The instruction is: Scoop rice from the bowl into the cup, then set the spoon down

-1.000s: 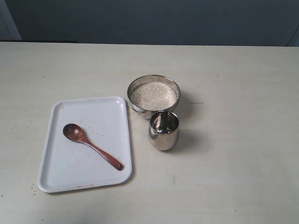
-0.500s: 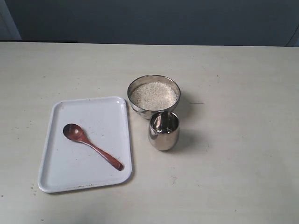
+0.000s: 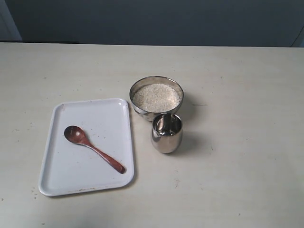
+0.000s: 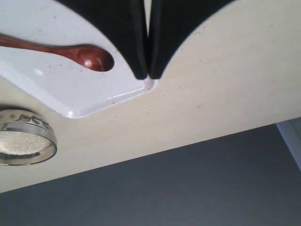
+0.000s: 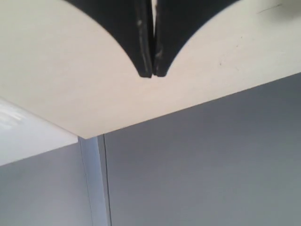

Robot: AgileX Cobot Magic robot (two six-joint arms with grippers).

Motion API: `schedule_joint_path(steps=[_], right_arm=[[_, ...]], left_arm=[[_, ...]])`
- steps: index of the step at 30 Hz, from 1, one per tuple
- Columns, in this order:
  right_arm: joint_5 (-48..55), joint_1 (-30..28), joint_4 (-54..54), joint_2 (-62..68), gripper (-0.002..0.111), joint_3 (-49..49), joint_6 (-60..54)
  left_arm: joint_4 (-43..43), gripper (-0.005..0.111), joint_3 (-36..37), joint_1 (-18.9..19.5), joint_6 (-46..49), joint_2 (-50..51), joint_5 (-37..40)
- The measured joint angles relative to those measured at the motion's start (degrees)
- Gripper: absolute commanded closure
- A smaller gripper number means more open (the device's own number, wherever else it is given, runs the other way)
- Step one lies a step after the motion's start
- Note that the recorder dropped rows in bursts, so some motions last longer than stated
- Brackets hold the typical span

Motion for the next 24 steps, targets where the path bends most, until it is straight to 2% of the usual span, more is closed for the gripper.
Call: schedule_joint_path(steps=[24], right_arm=[[2.76, 0.0, 1.12, 0.0, 0.108, 0.12, 0.11]], left_arm=[[0.0, 0.106, 0.0, 0.0, 0.0, 0.0, 0.0]])
